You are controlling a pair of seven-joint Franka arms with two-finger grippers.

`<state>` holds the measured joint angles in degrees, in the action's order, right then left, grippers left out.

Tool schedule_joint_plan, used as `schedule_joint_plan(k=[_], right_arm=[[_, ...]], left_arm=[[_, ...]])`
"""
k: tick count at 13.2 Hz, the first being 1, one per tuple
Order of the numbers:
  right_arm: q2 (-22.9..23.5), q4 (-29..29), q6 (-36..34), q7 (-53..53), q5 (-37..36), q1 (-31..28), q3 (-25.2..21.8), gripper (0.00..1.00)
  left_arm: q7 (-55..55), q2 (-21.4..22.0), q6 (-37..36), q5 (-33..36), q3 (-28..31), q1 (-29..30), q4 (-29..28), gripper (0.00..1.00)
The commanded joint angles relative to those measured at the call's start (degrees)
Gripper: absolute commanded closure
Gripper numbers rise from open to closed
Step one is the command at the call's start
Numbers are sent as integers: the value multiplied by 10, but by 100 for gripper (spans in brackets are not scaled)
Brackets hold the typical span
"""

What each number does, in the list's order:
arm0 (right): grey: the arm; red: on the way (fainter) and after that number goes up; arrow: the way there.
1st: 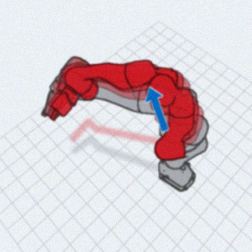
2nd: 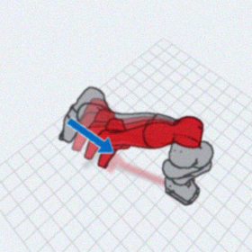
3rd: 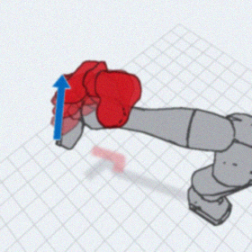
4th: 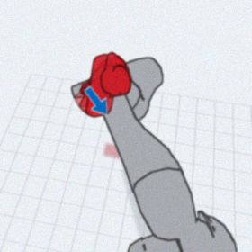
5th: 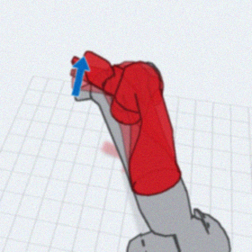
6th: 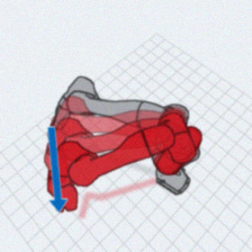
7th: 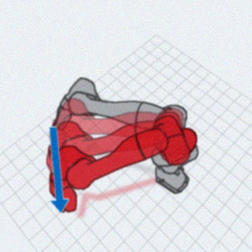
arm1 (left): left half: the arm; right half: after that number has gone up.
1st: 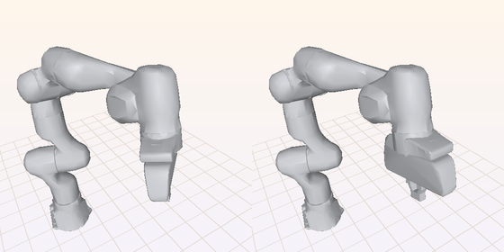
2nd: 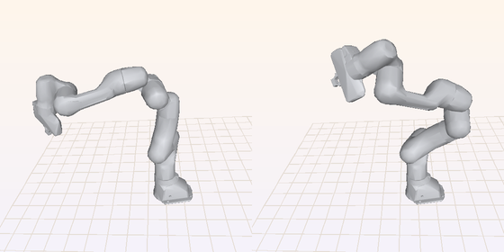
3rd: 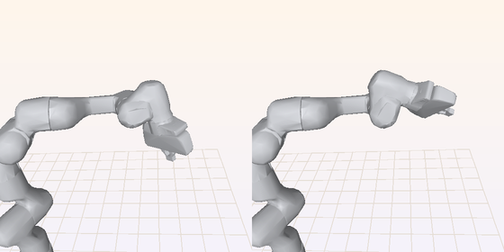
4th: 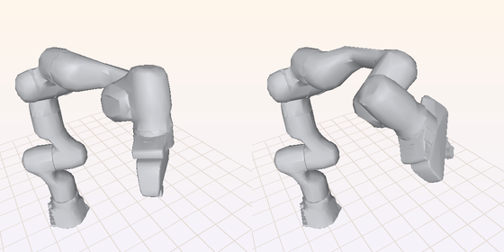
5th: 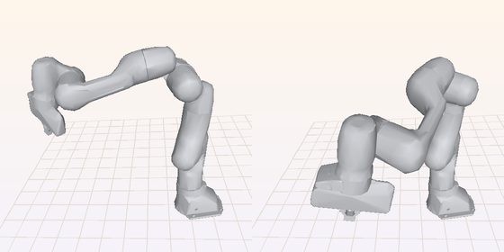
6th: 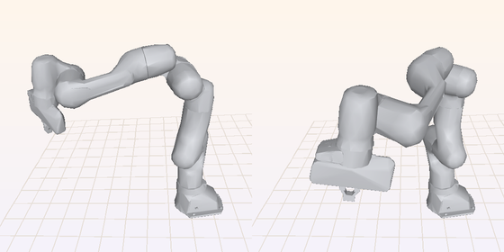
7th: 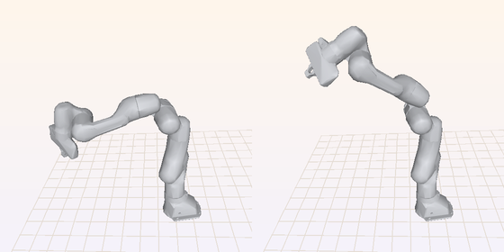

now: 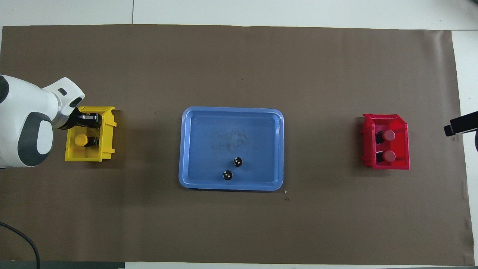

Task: Sort red and yellow buttons by color
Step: 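Release the yellow button into the yellow bin and withdraw the left gripper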

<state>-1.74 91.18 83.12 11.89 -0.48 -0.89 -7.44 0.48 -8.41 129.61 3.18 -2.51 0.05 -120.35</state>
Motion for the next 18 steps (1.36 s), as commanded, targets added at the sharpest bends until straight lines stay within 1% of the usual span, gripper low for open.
schedule_joint_plan(k=[1,2,3,4,5,9,12,13,15,18], right_arm=[[3,2,14,-61,-9,-9,6,0],[0,11,17,-71,-8,-10,6,0],[-3,14,15,-72,-6,-12,10,0],[-4,14,13,-70,-6,-19,11,0],[-5,14,12,-69,-5,-20,11,0],[-4,8,11,-62,-11,-14,10,0],[-5,8,13,-61,-18,-11,12,0],[-5,8,16,-60,-36,-8,12,0],[-4,7,20,-59,-42,-6,12,0],[-5,8,19,-58,-35,-6,13,0]], left_arm=[[-8,11,18,2,-6,9,-19,97],[-8,11,18,2,-6,9,-18,90],[-8,11,18,2,-6,11,-16,75],[-8,11,18,2,-6,19,-16,63],[-8,11,17,2,-6,21,-15,58],[-8,10,15,1,-6,21,-12,51],[-7,9,13,0,-6,20,-7,48],[-5,9,10,0,-7,19,-5,44],[-4,11,-2,0,-7,19,3,34],[-4,12,-40,-14,-7,19,34,34]])
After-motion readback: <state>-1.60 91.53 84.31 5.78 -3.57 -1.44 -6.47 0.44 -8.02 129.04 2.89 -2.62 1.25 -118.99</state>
